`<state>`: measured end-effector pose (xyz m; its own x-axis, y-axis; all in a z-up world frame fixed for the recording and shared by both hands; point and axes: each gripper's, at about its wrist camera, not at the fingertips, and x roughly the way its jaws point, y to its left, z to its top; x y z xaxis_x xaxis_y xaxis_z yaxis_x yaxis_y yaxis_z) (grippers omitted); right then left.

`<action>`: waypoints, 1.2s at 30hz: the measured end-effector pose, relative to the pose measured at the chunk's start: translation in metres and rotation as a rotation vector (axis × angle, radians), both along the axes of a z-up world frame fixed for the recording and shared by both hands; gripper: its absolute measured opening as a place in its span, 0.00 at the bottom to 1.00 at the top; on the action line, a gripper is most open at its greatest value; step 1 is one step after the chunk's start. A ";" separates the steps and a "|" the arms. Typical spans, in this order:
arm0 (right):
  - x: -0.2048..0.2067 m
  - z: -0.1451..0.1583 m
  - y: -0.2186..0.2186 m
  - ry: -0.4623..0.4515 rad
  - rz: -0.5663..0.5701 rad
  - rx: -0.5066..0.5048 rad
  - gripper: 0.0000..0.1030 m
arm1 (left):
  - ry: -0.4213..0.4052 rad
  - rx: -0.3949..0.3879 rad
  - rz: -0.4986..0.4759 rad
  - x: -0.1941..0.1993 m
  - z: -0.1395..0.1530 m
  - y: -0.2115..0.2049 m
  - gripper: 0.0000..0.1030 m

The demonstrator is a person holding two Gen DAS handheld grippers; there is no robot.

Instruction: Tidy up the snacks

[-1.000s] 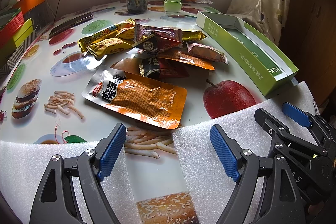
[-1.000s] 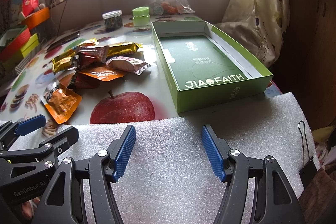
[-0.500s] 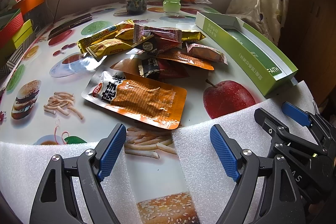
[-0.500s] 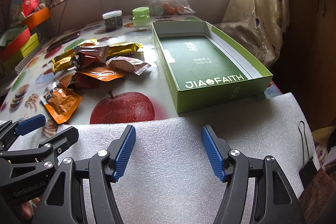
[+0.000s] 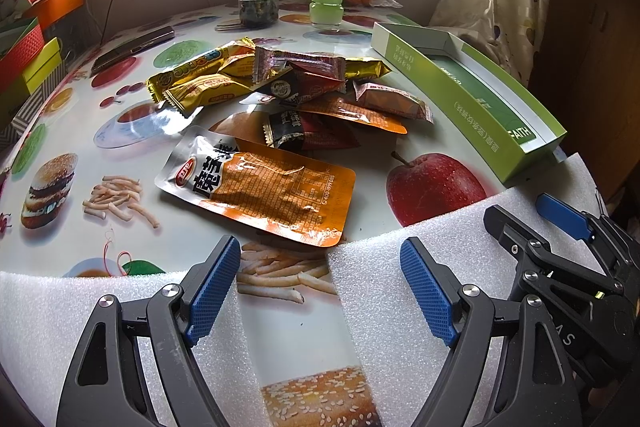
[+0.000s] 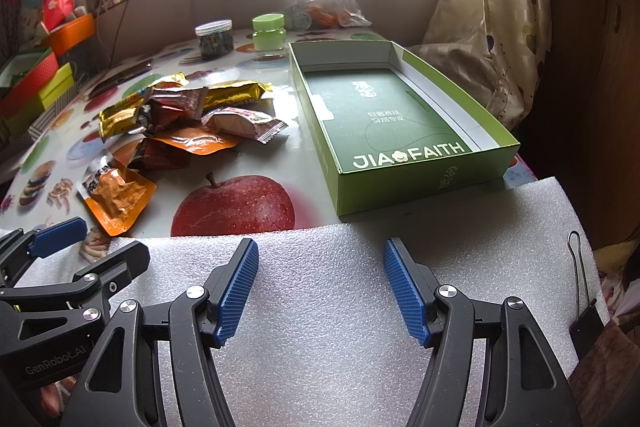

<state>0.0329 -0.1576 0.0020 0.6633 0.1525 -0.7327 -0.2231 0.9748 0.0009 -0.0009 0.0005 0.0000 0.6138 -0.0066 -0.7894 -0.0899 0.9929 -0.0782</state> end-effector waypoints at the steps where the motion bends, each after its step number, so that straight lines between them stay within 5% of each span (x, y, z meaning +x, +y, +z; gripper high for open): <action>1: 0.000 0.000 0.000 0.000 0.000 0.000 0.63 | -0.001 0.000 0.000 0.000 0.000 0.000 0.80; 16: 0.009 0.010 0.001 0.024 0.071 0.024 0.63 | 0.029 -0.052 -0.029 0.012 0.009 0.003 0.80; 28: 0.038 0.036 0.018 0.003 0.202 0.011 0.63 | -0.004 -0.078 0.061 0.020 0.032 0.046 0.80; 36: 0.052 0.048 0.032 0.043 0.283 0.096 0.63 | -0.001 -0.069 0.099 0.036 0.037 0.072 0.80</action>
